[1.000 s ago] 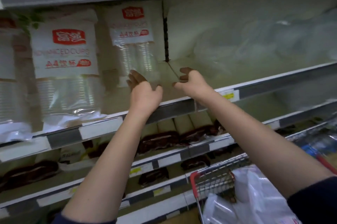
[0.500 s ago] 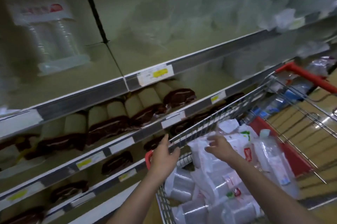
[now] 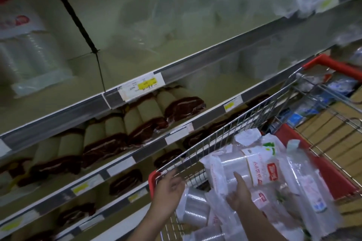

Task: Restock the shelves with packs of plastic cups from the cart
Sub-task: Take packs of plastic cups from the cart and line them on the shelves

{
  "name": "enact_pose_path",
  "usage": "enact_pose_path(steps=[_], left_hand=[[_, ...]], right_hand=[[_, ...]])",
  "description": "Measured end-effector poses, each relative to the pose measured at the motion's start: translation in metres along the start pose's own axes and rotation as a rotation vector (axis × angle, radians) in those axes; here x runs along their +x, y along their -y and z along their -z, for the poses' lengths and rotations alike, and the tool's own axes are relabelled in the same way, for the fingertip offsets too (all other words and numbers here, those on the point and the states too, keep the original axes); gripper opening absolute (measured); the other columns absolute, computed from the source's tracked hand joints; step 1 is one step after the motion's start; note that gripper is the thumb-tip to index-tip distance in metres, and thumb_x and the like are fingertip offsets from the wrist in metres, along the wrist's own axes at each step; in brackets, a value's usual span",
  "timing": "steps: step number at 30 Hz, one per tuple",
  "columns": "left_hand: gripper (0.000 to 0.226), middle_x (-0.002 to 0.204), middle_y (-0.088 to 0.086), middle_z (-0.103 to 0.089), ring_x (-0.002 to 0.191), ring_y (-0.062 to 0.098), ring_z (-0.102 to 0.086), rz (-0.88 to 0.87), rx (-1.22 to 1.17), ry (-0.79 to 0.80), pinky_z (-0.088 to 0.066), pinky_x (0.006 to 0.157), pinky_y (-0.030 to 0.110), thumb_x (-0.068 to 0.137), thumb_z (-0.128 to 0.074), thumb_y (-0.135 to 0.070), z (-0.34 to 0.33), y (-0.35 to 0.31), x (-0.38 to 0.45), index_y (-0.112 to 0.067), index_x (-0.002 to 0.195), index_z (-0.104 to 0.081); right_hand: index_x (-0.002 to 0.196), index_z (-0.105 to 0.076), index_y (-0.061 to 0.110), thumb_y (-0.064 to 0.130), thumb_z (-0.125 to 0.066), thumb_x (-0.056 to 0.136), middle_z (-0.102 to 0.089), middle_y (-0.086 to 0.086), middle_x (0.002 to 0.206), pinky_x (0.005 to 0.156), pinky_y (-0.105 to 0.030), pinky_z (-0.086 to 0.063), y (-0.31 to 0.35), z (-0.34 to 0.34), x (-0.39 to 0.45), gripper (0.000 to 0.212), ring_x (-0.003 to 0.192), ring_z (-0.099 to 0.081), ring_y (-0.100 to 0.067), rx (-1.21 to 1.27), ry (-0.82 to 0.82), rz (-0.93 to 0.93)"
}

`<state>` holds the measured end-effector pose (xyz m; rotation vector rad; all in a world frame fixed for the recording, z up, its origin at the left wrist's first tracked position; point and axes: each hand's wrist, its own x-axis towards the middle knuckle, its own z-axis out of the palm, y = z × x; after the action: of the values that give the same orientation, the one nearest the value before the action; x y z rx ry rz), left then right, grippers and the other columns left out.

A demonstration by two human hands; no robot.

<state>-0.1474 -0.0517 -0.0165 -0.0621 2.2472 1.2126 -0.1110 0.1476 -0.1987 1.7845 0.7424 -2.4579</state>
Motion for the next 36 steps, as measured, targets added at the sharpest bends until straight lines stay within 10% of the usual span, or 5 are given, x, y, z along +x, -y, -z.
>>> enact_pose_path(steps=[5, 10, 19, 27, 36], left_hand=[[0.048, 0.125, 0.006, -0.060, 0.101, 0.014, -0.055, 0.004, 0.006, -0.045, -0.045, 0.087, 0.025, 0.095, -0.052, -0.014, 0.007, -0.001, 0.000, -0.011, 0.141, -0.038], [0.050, 0.130, 0.006, -0.057, 0.107, 0.013, -0.054, -0.059, 0.014, -0.073, -0.041, 0.091, 0.024, 0.094, -0.052, -0.018, 0.011, -0.011, -0.004, -0.014, 0.142, -0.037], [0.049, 0.131, 0.001, -0.057, 0.122, 0.017, -0.054, -0.298, 0.202, -0.023, -0.045, 0.102, 0.034, 0.091, -0.058, -0.021, 0.029, -0.039, -0.021, -0.014, 0.137, -0.044], [0.065, 0.121, -0.007, -0.064, 0.107, 0.006, -0.061, -0.714, 0.319, -0.178, -0.050, 0.095, 0.028, 0.074, -0.071, -0.046, 0.121, -0.085, -0.067, -0.024, 0.132, -0.052], [0.047, 0.093, -0.008, -0.067, 0.085, 0.013, -0.064, -0.602, 0.161, -0.623, -0.047, 0.075, 0.022, 0.078, -0.066, -0.048, 0.262, -0.080, -0.087, -0.025, 0.119, -0.061]], right_hand=[[0.138, -0.037, 0.010, 0.046, -0.074, 0.073, -0.046, -0.019, 0.124, 0.051, -0.038, -0.060, 0.007, -0.016, -0.024, 0.083, 0.099, -0.058, -0.034, 0.166, 0.062, -0.013], [0.139, -0.035, 0.012, 0.032, -0.077, 0.074, -0.046, -0.022, 0.137, 0.076, -0.049, -0.057, 0.018, -0.027, -0.039, 0.080, 0.113, -0.055, -0.039, 0.299, 0.169, -0.050], [0.130, -0.044, 0.004, 0.028, -0.073, 0.077, -0.056, -0.023, 0.125, 0.055, -0.035, -0.058, -0.025, -0.032, -0.123, 0.064, 0.105, -0.061, -0.037, 0.152, 0.365, 0.111], [0.133, -0.045, 0.019, 0.033, -0.086, 0.055, -0.065, -0.006, 0.123, 0.087, -0.037, -0.054, -0.014, -0.092, -0.254, 0.089, 0.111, -0.065, -0.023, -0.196, 0.730, 0.762], [0.105, -0.063, 0.016, 0.027, -0.061, 0.088, -0.071, 0.004, 0.087, 0.051, -0.011, -0.049, -0.018, -0.245, -0.351, 0.020, 0.065, -0.069, 0.002, -0.679, 0.890, 0.861]])
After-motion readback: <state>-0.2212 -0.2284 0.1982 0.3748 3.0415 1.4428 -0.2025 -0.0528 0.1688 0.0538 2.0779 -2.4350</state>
